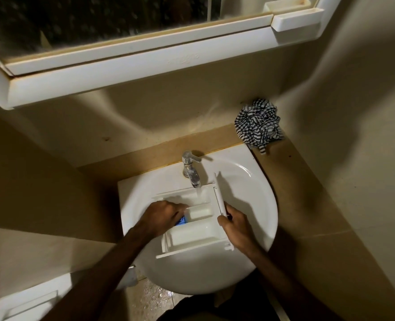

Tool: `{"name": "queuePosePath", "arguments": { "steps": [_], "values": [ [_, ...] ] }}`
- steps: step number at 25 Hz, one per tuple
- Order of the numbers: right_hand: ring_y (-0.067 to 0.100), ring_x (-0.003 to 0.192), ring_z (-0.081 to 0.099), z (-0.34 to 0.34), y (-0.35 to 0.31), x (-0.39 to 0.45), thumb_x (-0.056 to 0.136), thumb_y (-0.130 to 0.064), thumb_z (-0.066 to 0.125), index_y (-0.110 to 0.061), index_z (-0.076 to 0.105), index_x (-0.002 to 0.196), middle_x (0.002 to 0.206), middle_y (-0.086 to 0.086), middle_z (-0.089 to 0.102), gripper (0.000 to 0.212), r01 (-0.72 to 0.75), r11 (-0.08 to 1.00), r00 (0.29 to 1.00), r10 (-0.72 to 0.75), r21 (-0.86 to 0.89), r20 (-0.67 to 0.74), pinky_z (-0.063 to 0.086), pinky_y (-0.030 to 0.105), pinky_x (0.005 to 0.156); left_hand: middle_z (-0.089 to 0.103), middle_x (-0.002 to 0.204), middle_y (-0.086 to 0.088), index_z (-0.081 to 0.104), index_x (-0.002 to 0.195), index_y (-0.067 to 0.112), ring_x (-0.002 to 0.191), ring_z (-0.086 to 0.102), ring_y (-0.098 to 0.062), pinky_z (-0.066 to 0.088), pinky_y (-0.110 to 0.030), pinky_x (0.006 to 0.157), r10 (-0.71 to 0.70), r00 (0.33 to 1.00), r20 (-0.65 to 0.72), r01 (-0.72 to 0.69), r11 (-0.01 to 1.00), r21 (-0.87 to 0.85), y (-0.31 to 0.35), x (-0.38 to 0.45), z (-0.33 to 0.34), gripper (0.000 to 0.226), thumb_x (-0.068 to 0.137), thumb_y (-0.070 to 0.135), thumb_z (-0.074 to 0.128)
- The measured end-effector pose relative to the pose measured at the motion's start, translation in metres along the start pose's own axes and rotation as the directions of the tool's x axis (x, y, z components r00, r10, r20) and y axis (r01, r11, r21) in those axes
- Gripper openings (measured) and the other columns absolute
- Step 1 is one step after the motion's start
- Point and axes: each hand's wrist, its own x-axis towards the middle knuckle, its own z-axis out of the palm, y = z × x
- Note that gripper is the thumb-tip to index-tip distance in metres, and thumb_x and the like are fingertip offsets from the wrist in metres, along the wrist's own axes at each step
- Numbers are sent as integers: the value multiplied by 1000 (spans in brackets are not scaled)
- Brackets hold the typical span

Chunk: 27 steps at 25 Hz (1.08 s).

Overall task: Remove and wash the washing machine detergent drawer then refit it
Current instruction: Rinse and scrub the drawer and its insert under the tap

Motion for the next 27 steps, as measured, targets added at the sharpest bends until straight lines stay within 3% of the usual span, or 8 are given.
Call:
{"name": "queuePosePath", "arguments": {
  "steps": [3, 5, 8, 12, 14, 18, 23, 27],
  "values": [
    [16, 88, 70, -9, -11, 4, 67, -53, 48, -44, 64, 118, 92, -14, 75, 55, -5, 998, 1000, 6, -69, 18, 58, 41, 85, 79, 113, 1, 71, 131, 34, 104, 72, -25, 48, -29, 81, -97, 995, 8, 96, 963, -251, 19, 1, 4, 37, 105, 44, 47],
    [14, 84, 68, -13, -18, 5, 67, -51, 49, -42, 66, 109, 84, -16, 73, 46, -1, 993, 999, 6, -114, 46, 56, 38, 79, 75, 127, 9, 68, 136, 38, 116, 68, -14, 47, -24, 90, -158, 982, 107, 190, 857, -479, 42, 10, 8, 43, 102, 55, 47],
    [18, 72, 63, -22, -24, 8, 68, -46, 52, -32, 64, 89, 68, -15, 66, 27, -15, 987, 996, 29, -159, 84, 48, 35, 69, 72, 133, 12, 72, 130, 35, 121, 67, -11, 50, -29, 99, -215, 970, 112, 239, 770, -592, 54, 25, 14, 32, 105, 46, 55],
    [18, 63, 51, -38, -33, 11, 62, -45, 54, -23, 57, 73, 56, -10, 54, 25, -57, 986, 991, 74, -154, 109, 41, 34, 65, 78, 107, -3, 80, 111, 23, 95, 70, -29, 51, -35, 78, -313, 904, -291, 291, 950, -116, 31, 23, 10, 20, 97, 32, 68],
    [18, 63, 48, -42, -39, 13, 58, -45, 54, -23, 56, 69, 55, -11, 51, 25, -54, 987, 987, 76, -150, 141, 39, 34, 66, 74, 117, -4, 75, 122, 22, 102, 68, -31, 49, -39, 86, -279, 943, -181, 275, 960, -49, 23, 28, 8, 34, 94, 40, 73],
    [19, 65, 48, -43, -48, 16, 54, -48, 53, -23, 57, 67, 56, -12, 52, 29, -22, 985, 980, 55, -169, 189, 39, 35, 66, 68, 134, -4, 57, 146, 27, 117, 65, -29, 46, -35, 94, -207, 953, 224, 248, 952, -178, 12, 57, 5, 59, 97, 59, 63],
    [18, 63, 48, -37, -53, 15, 59, -44, 53, -24, 55, 64, 53, -12, 50, 20, -19, 987, 984, 47, -161, 174, 38, 34, 65, 70, 128, -2, 68, 129, 39, 110, 68, -26, 48, -35, 88, -156, 979, 131, 153, 988, 27, 10, 75, 8, 45, 107, 61, 37],
    [19, 62, 43, -42, -50, 15, 57, -43, 53, -23, 53, 62, 52, -11, 46, 21, -33, 988, 987, 56, -153, 147, 35, 36, 65, 74, 107, -7, 73, 104, 17, 96, 69, -26, 42, -32, 77, -250, 959, 130, 252, 968, 7, 16, 84, 12, 64, 101, 72, 39]
  ]
}}
